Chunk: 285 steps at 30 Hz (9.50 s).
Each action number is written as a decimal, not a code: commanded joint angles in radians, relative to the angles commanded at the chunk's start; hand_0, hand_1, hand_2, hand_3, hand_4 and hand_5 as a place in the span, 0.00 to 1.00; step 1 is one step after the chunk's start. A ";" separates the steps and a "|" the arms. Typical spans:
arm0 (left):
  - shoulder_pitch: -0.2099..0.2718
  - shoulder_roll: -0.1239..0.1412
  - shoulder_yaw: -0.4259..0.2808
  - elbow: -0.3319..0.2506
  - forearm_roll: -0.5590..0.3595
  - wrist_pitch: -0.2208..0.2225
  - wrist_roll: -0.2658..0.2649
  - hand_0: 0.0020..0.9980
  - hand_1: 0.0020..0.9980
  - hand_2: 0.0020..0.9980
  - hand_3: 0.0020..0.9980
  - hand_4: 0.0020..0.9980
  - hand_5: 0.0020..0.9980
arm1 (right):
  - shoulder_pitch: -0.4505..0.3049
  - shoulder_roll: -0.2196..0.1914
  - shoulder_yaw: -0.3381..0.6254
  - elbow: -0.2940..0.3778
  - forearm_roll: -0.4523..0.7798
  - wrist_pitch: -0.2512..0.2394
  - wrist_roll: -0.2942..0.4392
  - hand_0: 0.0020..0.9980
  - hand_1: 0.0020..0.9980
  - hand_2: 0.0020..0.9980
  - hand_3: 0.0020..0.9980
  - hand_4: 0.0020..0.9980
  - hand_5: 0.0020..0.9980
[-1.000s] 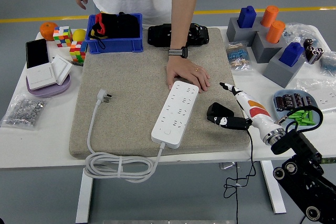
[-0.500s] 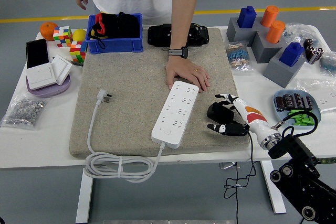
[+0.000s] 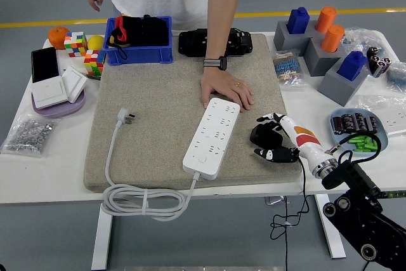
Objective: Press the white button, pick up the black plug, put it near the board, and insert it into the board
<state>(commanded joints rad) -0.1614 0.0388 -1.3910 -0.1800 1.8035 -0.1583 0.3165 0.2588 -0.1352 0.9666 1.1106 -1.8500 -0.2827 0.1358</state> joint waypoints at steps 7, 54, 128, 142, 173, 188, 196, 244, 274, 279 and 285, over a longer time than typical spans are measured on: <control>-0.001 0.000 0.000 0.000 -0.007 0.001 0.000 0.69 0.64 0.61 0.64 0.56 0.20 | 0.011 -0.001 -0.006 -0.012 0.013 -0.015 0.010 0.50 0.50 0.49 0.58 0.66 0.02; -0.005 0.004 -0.006 0.000 0.006 -0.001 0.002 0.69 0.64 0.61 0.64 0.56 0.20 | 0.174 0.061 -0.168 -0.075 0.140 -0.061 0.056 0.36 0.29 0.34 0.51 0.63 0.00; -0.011 0.005 0.004 0.000 0.023 -0.009 0.003 0.69 0.64 0.62 0.64 0.56 0.20 | 0.250 0.125 -0.156 -0.259 0.101 -0.053 0.091 0.52 0.56 0.56 0.62 0.79 0.00; -0.011 0.004 0.002 0.000 0.027 -0.010 0.003 0.69 0.64 0.62 0.64 0.56 0.20 | 0.250 0.125 -0.152 -0.262 0.117 -0.026 0.090 0.72 0.77 0.74 0.77 0.93 0.06; -0.010 0.000 0.001 0.000 0.011 -0.005 0.002 0.69 0.64 0.61 0.64 0.56 0.20 | 0.118 0.041 -0.030 -0.016 0.114 -0.013 0.108 0.90 0.90 0.86 0.86 1.00 0.39; -0.008 -0.001 0.005 0.000 0.011 -0.005 0.001 0.69 0.64 0.61 0.64 0.56 0.20 | 0.044 0.008 -0.053 0.018 0.119 -0.011 0.112 0.90 0.88 0.82 0.81 1.00 0.43; -0.004 0.000 0.004 0.000 0.011 -0.005 0.002 0.69 0.64 0.61 0.64 0.56 0.20 | 0.045 0.013 -0.089 0.024 0.128 -0.009 0.109 0.90 0.87 0.81 0.81 1.00 0.43; -0.009 0.001 -0.002 0.000 0.016 -0.005 0.002 0.69 0.64 0.61 0.64 0.56 0.20 | 0.120 0.039 -0.200 -0.015 0.166 -0.007 0.112 0.89 0.85 0.80 0.80 1.00 0.42; -0.013 0.004 -0.009 0.000 0.029 -0.008 0.004 0.69 0.64 0.61 0.64 0.56 0.20 | 0.212 0.057 -0.294 -0.074 0.181 0.010 0.118 0.88 0.84 0.80 0.80 1.00 0.41; -0.014 0.004 -0.009 0.000 0.029 -0.008 0.004 0.69 0.64 0.61 0.64 0.56 0.20 | 0.222 0.061 -0.308 -0.089 0.182 0.013 0.116 0.88 0.84 0.79 0.80 1.00 0.40; -0.015 0.004 -0.011 0.000 0.031 -0.008 0.005 0.69 0.64 0.61 0.64 0.56 0.20 | 0.223 0.059 -0.319 -0.096 0.184 0.015 0.115 0.88 0.83 0.80 0.80 1.00 0.40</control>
<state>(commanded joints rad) -0.1764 0.0430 -1.4022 -0.1800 1.8341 -0.1661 0.3210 0.4813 -0.0764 0.6476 1.0145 -1.6661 -0.2680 0.2508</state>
